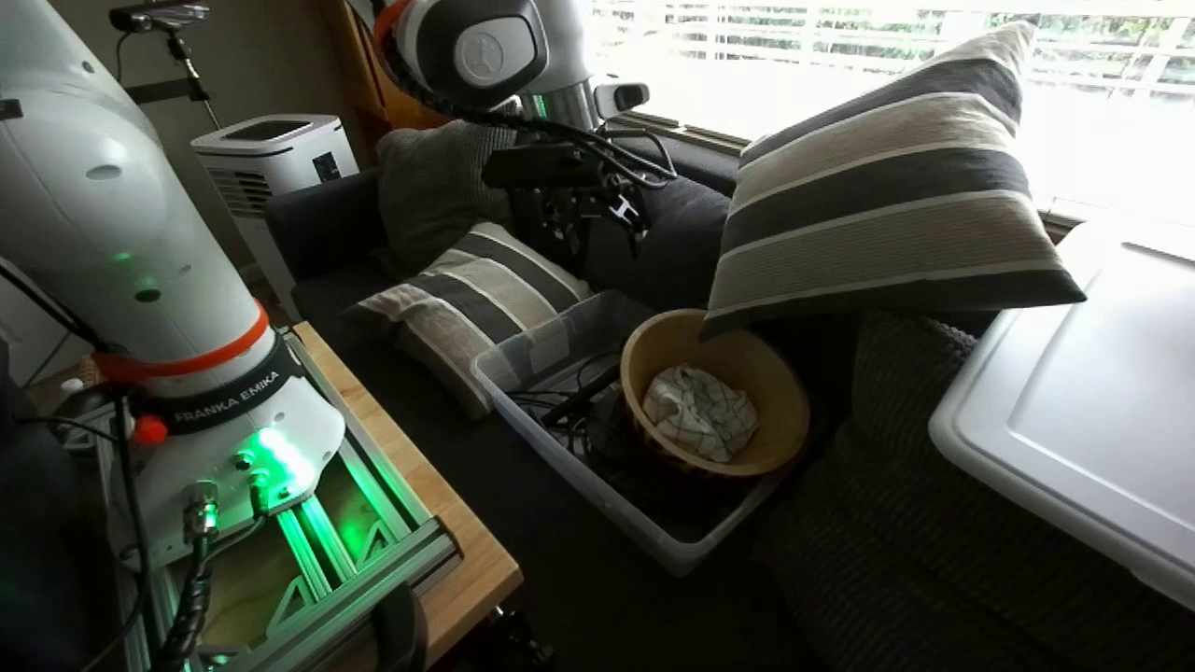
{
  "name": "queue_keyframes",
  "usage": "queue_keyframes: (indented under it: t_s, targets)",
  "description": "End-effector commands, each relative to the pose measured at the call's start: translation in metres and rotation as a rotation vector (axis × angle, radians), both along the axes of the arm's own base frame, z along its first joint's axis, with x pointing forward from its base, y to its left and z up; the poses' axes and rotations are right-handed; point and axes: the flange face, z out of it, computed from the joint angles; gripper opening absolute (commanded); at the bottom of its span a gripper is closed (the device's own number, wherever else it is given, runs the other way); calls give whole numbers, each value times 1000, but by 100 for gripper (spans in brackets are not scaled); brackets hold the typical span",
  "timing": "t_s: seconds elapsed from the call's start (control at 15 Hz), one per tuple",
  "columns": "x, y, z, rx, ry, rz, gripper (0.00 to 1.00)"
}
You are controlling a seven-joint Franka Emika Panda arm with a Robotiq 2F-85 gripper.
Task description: Remove the wooden bowl from the container and put it on the striped pillow on the left
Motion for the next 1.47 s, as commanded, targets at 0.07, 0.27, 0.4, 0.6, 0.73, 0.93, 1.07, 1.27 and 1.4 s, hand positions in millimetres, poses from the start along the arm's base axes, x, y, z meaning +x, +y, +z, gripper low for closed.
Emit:
queue_keyframes:
  t_s: [0.07, 0.27, 0.4, 0.6, 0.73, 0.93, 1.07, 1.27, 1.4]
  targets:
    - [3, 15, -42, 9, 37, -189, 100]
    - [7, 19, -66, 14, 17, -219, 100]
    - [10, 14, -83, 5, 1, -222, 100]
    - [18, 6, -109, -16, -10, -201, 100]
    - [21, 3, -133, -19, 15, -200, 100]
    - [26, 5, -167, -26, 71, -198, 100]
    - [32, 8, -186, -47, 85, -182, 100]
    - [30, 10, -180, -38, 103, -175, 100]
    - [34, 12, -189, -44, 111, -169, 100]
